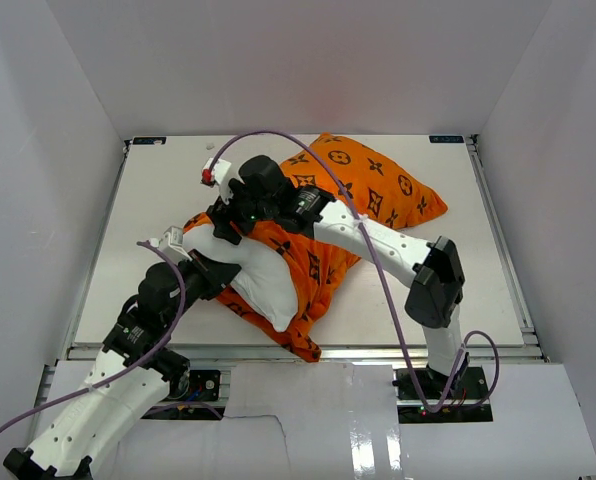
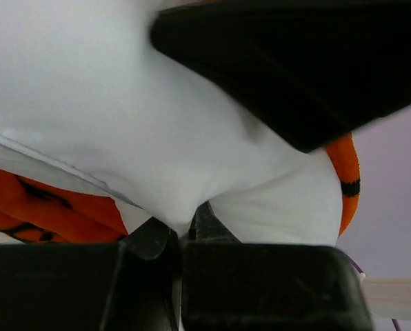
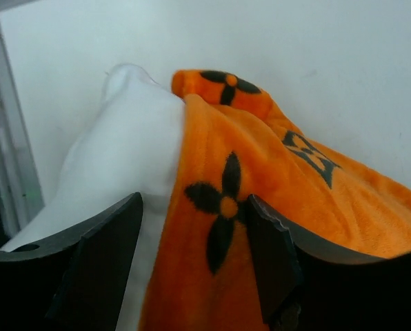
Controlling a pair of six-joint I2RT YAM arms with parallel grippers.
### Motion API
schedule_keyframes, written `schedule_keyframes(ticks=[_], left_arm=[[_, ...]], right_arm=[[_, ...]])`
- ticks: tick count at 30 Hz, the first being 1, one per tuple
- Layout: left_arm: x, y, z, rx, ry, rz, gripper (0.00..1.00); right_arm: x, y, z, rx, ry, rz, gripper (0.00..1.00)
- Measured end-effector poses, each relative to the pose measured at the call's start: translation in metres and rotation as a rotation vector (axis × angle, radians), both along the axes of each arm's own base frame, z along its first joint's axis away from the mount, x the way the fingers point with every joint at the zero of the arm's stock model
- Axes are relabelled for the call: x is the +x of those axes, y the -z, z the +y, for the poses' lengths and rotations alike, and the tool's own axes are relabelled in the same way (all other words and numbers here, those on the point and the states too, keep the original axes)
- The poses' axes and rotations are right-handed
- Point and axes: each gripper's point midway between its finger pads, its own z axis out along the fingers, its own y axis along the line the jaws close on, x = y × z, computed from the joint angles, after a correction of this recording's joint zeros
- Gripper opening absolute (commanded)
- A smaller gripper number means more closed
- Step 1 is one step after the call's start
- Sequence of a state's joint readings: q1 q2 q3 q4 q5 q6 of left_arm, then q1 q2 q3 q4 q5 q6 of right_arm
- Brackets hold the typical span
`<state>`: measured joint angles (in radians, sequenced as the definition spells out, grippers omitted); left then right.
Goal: Remove the pillowcase from the pillow
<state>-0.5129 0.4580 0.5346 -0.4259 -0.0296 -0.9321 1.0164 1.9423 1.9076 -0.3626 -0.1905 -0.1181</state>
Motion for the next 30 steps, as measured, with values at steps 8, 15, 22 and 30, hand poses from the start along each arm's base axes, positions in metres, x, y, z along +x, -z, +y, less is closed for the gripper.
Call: schedule_keyframes(ticks=[8,15,22,30], left_arm=[[-0.001,0.012,0.003,0.026,-0.009,0.032,0.0],[-0.002,0.005,0.008,0.02,-0.027,0.003,0.0],[-0.012,-0.001,0.015,0.01,-0.035,-0.018,0.0],[-0.017,-0.026,0.019,-0.024,-0.038,-0.077,0.0]], right_arm=[[0.026,0.049,0.005,-0.115,0.114,-0.043,0.43],[0.052,0.048,0.007,-0.116,0.24,-0.098,0.12],[0.114,0.05,-0.025,-0.089,0.418,-0.059,0.08],[0.181,0.051,-0.086,-0.029,0.529,0.055,0.08]])
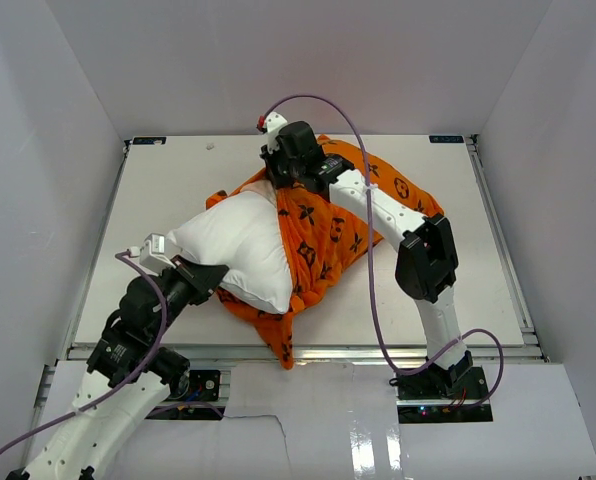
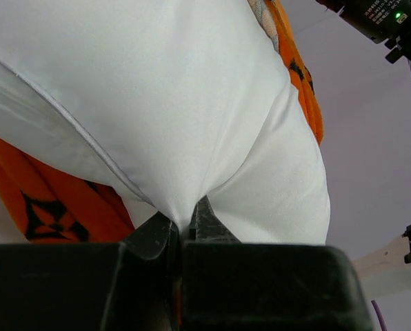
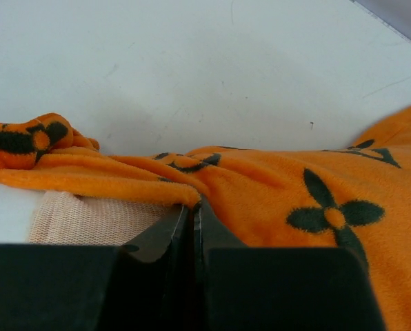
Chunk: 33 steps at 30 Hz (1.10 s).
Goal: Remove the pillowcase from the pillow
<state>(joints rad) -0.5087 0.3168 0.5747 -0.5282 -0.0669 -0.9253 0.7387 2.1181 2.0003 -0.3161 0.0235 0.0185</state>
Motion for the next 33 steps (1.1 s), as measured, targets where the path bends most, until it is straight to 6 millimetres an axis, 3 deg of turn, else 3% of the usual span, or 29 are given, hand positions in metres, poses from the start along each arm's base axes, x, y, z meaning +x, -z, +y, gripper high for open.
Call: schedule_keyframes(ticks=[7,9,10,11,15,17,22,26,30,33], left_arm=[[-0.004,-0.004,0.011,0.015,-0.041,-0.002,0.0],[-0.003,-0.001,0.016,0.031,-0.068,0.005,0.0],[-0.002,0.001,0.018,0.037,-0.074,0.012,0.0],[-0.002,0.003,0.018,0.042,-0.078,0.017,0.0],[0.002,0.007,0.016,0.053,-0.078,0.034,0.0],[0.003,0.009,0.015,0.056,-0.076,0.04,0.0],[0.007,0.012,0.01,0.053,-0.063,0.044,0.0],[0.009,0.014,0.004,0.041,-0.041,0.048,0.0],[0.01,0.016,0.0,0.039,-0.027,0.055,0.0],[0.011,0.015,-0.002,0.033,-0.021,0.053,0.0]], right_arm=[[0.006,0.011,-0.001,0.017,0.001,0.045,0.08],[0.008,0.015,-0.005,0.025,0.011,0.07,0.12],[0.008,0.016,-0.008,0.028,0.014,0.081,0.17],[0.009,0.017,-0.01,0.031,0.013,0.091,0.33],[0.011,0.016,-0.022,0.03,0.01,0.113,0.61],[0.008,0.008,-0.028,0.034,0.005,0.114,0.68],[-0.024,-0.033,-0.051,0.056,-0.018,0.097,0.74],[-0.058,-0.068,-0.077,0.1,-0.031,0.051,0.98],[-0.082,-0.094,-0.095,0.14,-0.047,-0.003,0.98],[-0.099,-0.094,-0.104,0.159,-0.062,-0.015,0.96]])
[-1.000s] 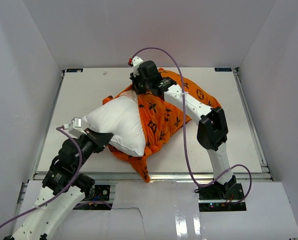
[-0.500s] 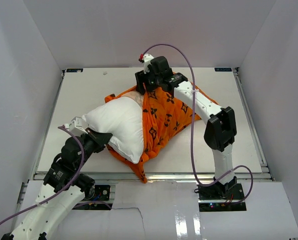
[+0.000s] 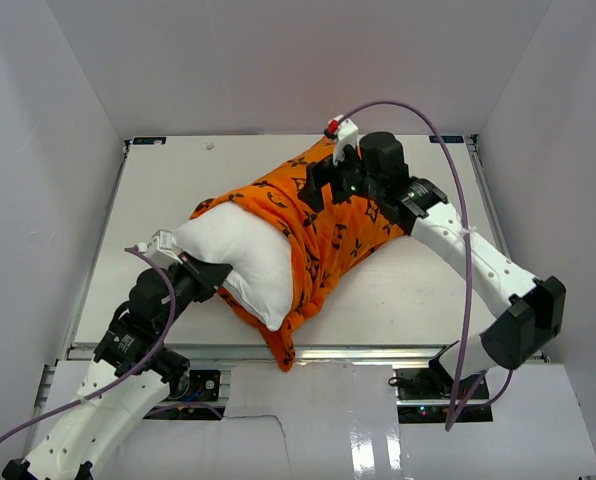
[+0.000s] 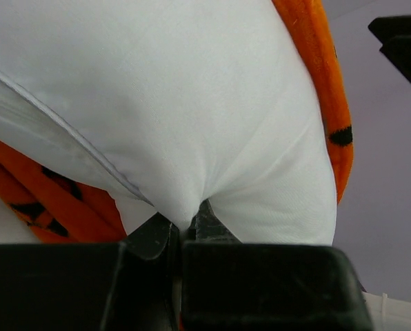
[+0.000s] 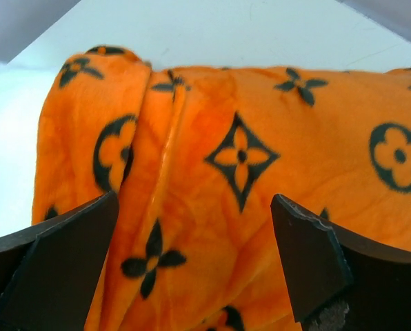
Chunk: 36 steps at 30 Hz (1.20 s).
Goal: Remove the pillowcase from the pillow
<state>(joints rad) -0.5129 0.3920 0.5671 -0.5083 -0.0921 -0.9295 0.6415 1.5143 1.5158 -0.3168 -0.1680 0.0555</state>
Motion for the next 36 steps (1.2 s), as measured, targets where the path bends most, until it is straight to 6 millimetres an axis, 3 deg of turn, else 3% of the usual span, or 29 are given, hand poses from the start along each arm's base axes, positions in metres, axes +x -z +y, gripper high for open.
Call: schedule_keyframes(ticks=[10,14,20,24,27,30,33,34,35,36], left_arm=[[0.005,0.001,-0.005,-0.001,0.01,0.007,0.0],[0.006,0.002,-0.008,-0.006,0.02,0.013,0.0],[0.008,-0.001,-0.011,-0.021,0.026,0.01,0.0],[0.01,0.0,-0.014,-0.023,0.033,0.015,0.0],[0.01,0.001,-0.016,-0.023,0.042,0.02,0.0],[0.01,0.001,-0.016,-0.019,0.046,0.02,0.0],[0.011,-0.003,-0.017,-0.011,0.049,0.018,0.0],[0.011,-0.004,-0.017,-0.007,0.05,0.017,0.0],[0.012,-0.006,-0.017,-0.002,0.051,0.017,0.0],[0.012,-0.008,-0.017,0.003,0.053,0.016,0.0]], right_arm=[[-0.121,0.055,-0.041,0.097,-0.208,0.053,0.85],[-0.162,0.076,-0.04,0.134,-0.321,0.076,0.83],[-0.21,0.08,-0.012,0.144,-0.476,0.081,0.78],[-0.213,0.099,0.002,0.101,-0.451,0.124,0.69],[-0.201,0.115,0.003,0.06,-0.354,0.149,0.62],[-0.184,0.128,-0.004,0.027,-0.233,0.146,0.49],[-0.171,0.137,-0.01,0.007,-0.14,0.149,0.33],[-0.167,0.139,-0.011,0.003,-0.118,0.148,0.18],[-0.164,0.141,-0.011,-0.003,-0.1,0.146,0.1],[-0.16,0.143,-0.012,-0.005,-0.076,0.149,0.08]])
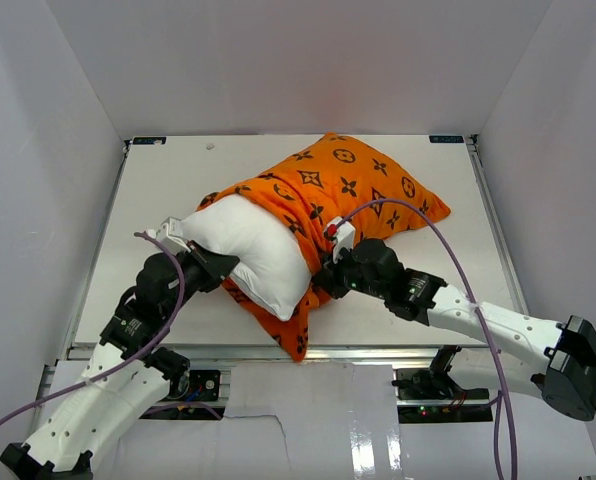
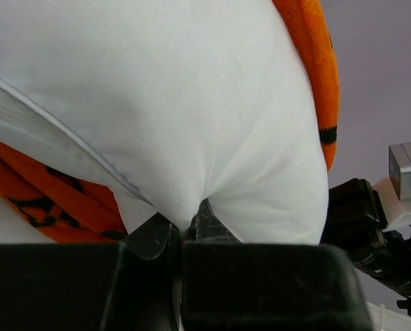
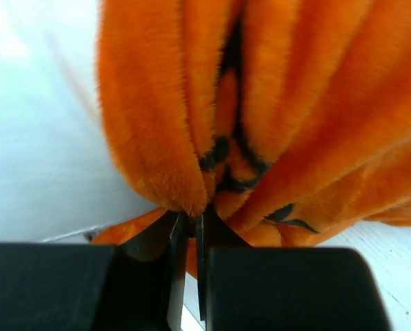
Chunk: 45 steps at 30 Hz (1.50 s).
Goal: Remove the pillowcase from the pillow
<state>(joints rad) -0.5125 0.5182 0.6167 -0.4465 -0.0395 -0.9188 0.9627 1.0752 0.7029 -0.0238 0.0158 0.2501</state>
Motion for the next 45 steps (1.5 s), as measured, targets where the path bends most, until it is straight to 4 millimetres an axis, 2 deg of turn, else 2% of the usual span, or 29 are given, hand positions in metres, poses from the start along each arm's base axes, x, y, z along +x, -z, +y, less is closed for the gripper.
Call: schedule_keyframes(ticks=[5,11,17,19,22,23,24,25,26,27,29,30,32,36,39,41,45], left_arm=[[0.002,-0.012,0.0,0.044,0.011,0.006,0.0],[0.0,-0.027,-0.002,0.087,0.048,0.004,0.0],[-0.012,-0.031,-0.007,0.106,0.117,0.009,0.0],[-0.016,-0.031,-0.011,0.103,0.15,0.01,0.0],[-0.02,-0.032,-0.016,0.092,0.192,-0.004,0.0],[-0.02,-0.029,-0.017,0.088,0.198,-0.012,0.0],[-0.021,-0.024,-0.017,0.088,0.2,-0.016,0.0],[-0.022,-0.019,-0.017,0.089,0.2,-0.013,0.0],[-0.022,-0.013,-0.016,0.09,0.199,-0.013,0.0],[-0.023,-0.005,-0.015,0.094,0.198,-0.006,0.0],[-0.025,0.007,-0.013,0.102,0.196,0.009,0.0],[-0.025,0.01,-0.013,0.103,0.196,0.012,0.0],[-0.026,0.013,-0.012,0.102,0.195,0.007,0.0],[-0.028,0.009,-0.012,0.083,0.194,-0.035,0.0],[-0.029,0.011,-0.012,0.071,0.195,-0.052,0.0],[-0.03,0.014,-0.013,0.063,0.199,-0.051,0.0],[-0.03,0.015,-0.016,0.044,0.21,-0.052,0.0]], right_arm=[[0.028,0.014,-0.02,-0.038,0.192,-0.007,0.08],[0.079,0.037,-0.08,-0.068,0.494,0.008,0.08],[0.119,0.046,-0.127,-0.043,0.693,0.043,0.08],[0.128,0.048,-0.135,-0.039,0.716,0.06,0.08],[0.136,0.047,-0.131,-0.043,0.685,0.085,0.1],[0.137,0.044,-0.129,-0.04,0.663,0.089,0.14],[0.135,0.042,-0.126,-0.034,0.632,0.093,0.28],[0.133,0.04,-0.124,-0.027,0.609,0.098,0.36],[0.128,0.039,-0.122,-0.028,0.581,0.104,0.5],[0.123,0.036,-0.122,-0.028,0.559,0.11,0.57],[0.11,0.025,-0.123,-0.02,0.515,0.1,0.69],[0.105,0.019,-0.123,-0.012,0.5,0.087,0.69],[0.091,-0.009,-0.123,0.042,0.456,0.033,0.71],[0.067,-0.055,-0.114,0.15,0.354,-0.062,0.77],[0.055,-0.082,-0.093,0.185,0.233,-0.1,0.89],[0.054,-0.107,-0.073,0.202,0.15,-0.14,0.93],[0.071,-0.153,-0.025,0.205,0.0,-0.226,0.94]])
